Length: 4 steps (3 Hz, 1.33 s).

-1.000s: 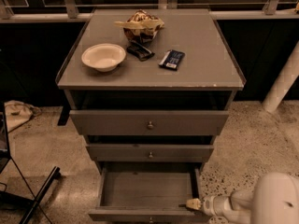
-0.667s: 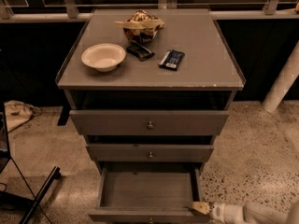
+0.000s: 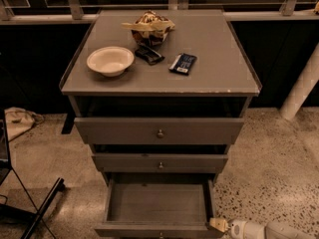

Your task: Open bottom drawer

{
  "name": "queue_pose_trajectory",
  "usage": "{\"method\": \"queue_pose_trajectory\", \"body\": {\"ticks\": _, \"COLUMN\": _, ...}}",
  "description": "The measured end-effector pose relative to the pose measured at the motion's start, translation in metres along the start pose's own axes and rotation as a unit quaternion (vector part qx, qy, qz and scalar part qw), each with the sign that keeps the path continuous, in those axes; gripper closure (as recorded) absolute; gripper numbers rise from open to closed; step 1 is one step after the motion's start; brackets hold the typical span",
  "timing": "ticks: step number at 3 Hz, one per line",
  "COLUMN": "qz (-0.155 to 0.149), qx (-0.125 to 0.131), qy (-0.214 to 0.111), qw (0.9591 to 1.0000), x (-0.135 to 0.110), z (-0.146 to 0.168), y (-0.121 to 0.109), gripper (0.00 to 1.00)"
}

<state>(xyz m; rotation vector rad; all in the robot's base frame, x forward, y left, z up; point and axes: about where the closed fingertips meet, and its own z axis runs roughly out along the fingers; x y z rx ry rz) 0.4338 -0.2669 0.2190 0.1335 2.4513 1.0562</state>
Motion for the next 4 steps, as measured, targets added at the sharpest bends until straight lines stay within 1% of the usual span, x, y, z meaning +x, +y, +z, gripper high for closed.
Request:
{"method": "queue_pose_trajectory", "body": {"ticks": 2, "qz": 0.0, "qx": 0.0, "qy": 0.0, "qw": 1.0, "x": 0.0, "z": 0.0002, "y": 0.0001, "gripper": 0.04}}
{"method": "queue_pose_trajectory", "body": {"ticks": 3, "qz": -0.001, "qx": -0.001, "qy": -0.001, "qw": 1.0, "x": -0.0013, "z": -0.0003, "y": 0.0034, "gripper": 0.0}}
{"method": "queue_pose_trajectory", "body": {"ticks": 4, "qz": -0.001, "qx": -0.001, "qy": -0.001, "qw": 1.0, "x": -0.0013, "z": -0.0002, "y": 0.0034, "gripper": 0.0}}
